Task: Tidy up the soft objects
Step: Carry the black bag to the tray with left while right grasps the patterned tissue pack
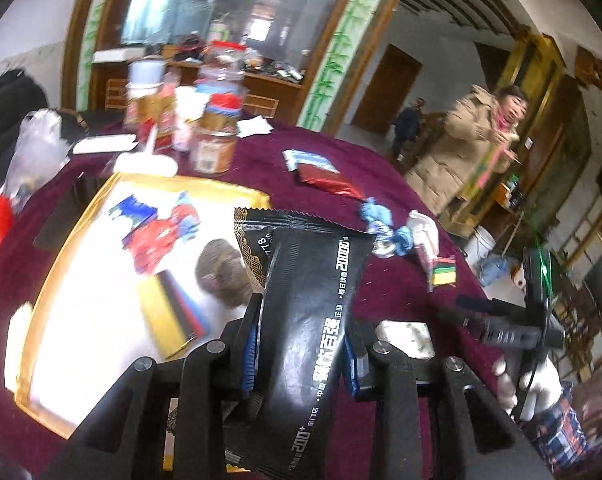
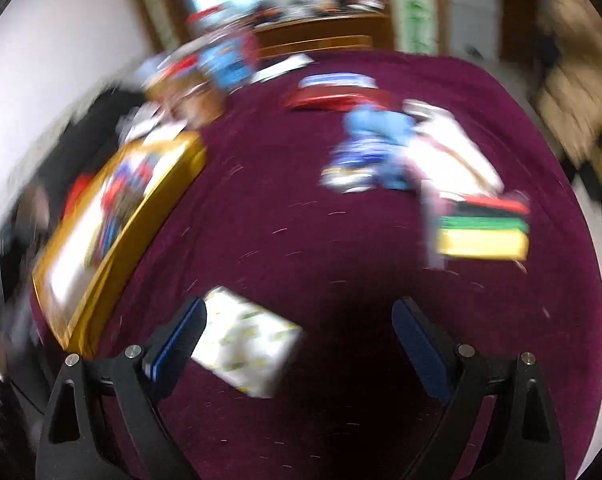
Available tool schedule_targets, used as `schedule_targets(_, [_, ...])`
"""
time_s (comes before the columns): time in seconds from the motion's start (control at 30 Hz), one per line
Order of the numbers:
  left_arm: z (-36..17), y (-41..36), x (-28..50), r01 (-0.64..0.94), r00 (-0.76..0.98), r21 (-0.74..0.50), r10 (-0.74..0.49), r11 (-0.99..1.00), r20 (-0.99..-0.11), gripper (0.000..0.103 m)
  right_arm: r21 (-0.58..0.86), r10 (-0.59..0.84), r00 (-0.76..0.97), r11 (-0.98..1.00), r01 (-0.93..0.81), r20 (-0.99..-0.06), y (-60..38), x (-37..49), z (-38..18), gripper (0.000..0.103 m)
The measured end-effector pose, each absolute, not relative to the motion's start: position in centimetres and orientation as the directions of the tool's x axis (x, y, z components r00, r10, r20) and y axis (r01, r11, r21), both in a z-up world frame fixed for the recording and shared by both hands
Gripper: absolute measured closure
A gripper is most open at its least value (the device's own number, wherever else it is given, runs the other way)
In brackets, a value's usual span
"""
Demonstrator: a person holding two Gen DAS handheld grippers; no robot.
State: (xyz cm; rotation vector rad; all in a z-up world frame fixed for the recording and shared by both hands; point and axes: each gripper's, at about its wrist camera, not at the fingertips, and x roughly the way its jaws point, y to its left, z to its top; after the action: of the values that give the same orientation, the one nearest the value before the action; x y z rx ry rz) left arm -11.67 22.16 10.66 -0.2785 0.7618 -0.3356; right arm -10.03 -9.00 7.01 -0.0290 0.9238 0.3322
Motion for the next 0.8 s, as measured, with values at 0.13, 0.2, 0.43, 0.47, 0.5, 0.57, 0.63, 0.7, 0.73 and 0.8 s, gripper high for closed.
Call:
schedule_targets(0.13, [9.8, 25.0, -13.3, 0.150, 0.682, -0.374, -0.370, 0.915, -0.631, 0.069, -0.098, 0.212, 0.547, 0.871, -0.482, -0.810, -3.2, -10.7, 6.4, 0.010])
schedule_targets(0.2, [9.5, 26.3, -13.6, 0.118, 0.688, -0.376, -0.349, 0.919, -0.636, 0.069, -0.155, 0.179, 0.520, 0.830, -0.536, -0.835, -1.9, -10.6, 5.4, 0.009])
schedule_targets(0.43, [8.2, 29.7, -13.1, -0.015, 0.665, -0.376, -0.272, 0.927, -0.696, 0.069, -0.151, 0.139, 0.448, 0.820, -0.552, -0.883, -1.2, -9.5, 3.1, 0.038])
schedule_targets(0.47, [7.9, 29.8, -12.6, -0.027, 0.655, -0.368, -0.262, 0.929, -0.709, 0.069, -0.141, 0.143, 0.450, 0.829, -0.541, -0.882, -1.3, -9.7, 3.1, 0.038])
schedule_targets(0.5, [7.5, 30.0, -11.9, -0.038, 0.639, -0.354, -0.250, 0.935, -0.728, 0.069, -0.127, 0.151, 0.451, 0.839, -0.529, -0.880, -1.5, -9.8, 3.1, 0.039])
schedule_targets(0.57, [6.4, 30.1, -10.0, -0.072, 0.593, -0.321, -0.218, 0.944, -0.775, 0.068, -0.104, 0.159, 0.454, 0.858, -0.503, -0.877, -1.9, -10.1, 3.4, 0.040])
schedule_targets(0.63, [5.4, 30.0, -8.5, -0.079, 0.557, -0.284, -0.194, 0.956, -0.807, 0.068, -0.088, 0.163, 0.460, 0.874, -0.477, -0.873, -2.3, -10.3, 3.9, 0.040])
schedule_targets(0.7, [4.6, 30.2, -6.5, -0.114, 0.532, -0.236, -0.141, 0.965, -0.835, 0.066, -0.070, 0.176, 0.469, 0.885, -0.460, -0.865, -2.5, -10.3, 5.0, 0.040])
schedule_targets(0.73, [4.2, 30.5, -5.5, -0.132, 0.524, -0.223, -0.123, 0.966, -0.843, 0.064, -0.059, 0.185, 0.474, 0.889, -0.454, -0.861, -2.5, -10.2, 5.6, 0.040])
schedule_targets(0.8, [3.8, 30.8, -3.9, -0.162, 0.523, -0.203, -0.090, 0.966, -0.847, 0.061, -0.041, 0.202, 0.485, 0.895, -0.444, -0.851, -2.5, -10.3, 6.8, 0.040])
